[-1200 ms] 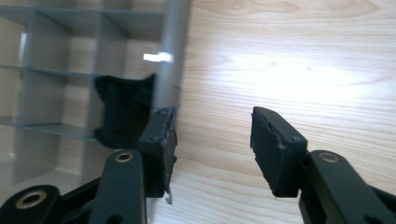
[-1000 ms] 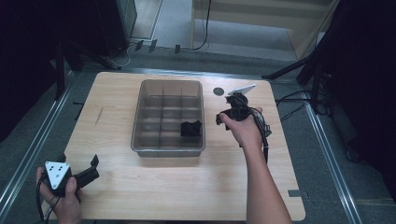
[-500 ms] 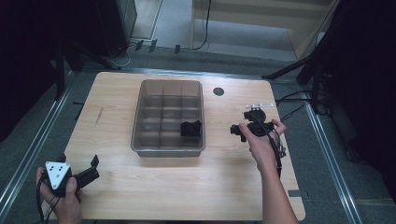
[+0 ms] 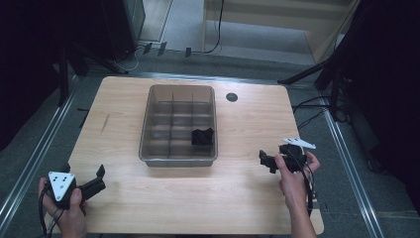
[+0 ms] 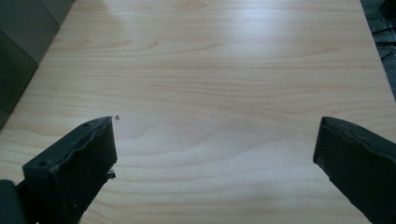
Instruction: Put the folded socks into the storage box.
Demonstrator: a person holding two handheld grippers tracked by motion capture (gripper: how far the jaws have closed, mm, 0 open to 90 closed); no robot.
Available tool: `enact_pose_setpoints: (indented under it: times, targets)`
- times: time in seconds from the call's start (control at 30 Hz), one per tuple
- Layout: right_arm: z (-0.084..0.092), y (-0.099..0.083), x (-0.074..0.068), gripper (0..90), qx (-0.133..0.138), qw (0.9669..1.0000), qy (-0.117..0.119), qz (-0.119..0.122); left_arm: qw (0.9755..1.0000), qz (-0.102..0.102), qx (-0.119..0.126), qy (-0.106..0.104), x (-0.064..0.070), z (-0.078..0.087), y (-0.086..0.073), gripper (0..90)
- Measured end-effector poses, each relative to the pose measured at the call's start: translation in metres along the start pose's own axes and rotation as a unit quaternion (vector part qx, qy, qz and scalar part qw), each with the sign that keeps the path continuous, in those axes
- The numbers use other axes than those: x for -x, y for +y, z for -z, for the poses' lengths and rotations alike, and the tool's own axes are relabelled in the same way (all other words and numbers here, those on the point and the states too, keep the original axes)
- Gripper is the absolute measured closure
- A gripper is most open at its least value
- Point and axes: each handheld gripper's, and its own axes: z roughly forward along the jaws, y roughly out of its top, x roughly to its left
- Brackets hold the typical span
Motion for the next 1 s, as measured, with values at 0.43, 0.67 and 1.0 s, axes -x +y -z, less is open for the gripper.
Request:
enact_pose_setpoints:
  times: [0.43, 0.67, 1.0]
  targets:
    - [0.013, -0.063, 0.034, 0.0, 0.054, 0.9985, 0.002, 0.006, 1.0, 0.004, 0.0, 0.001, 0.0, 0.0, 0.0, 0.0]
    - [0.021, -0.083, 0.041, 0.0, 0.081, 0.9966, 0.01, -0.001, 1.0, 0.004, 0.0, 0.001, 0.0, 0.0, 0.0, 0.0]
    - [0.023, -0.086, 0.046, 0.5, 0.099, 0.9944, 0.013, -0.034, 1.0, 0.004, -0.001, 0.002, 0.0, -0.001, -0.001, 0.0]
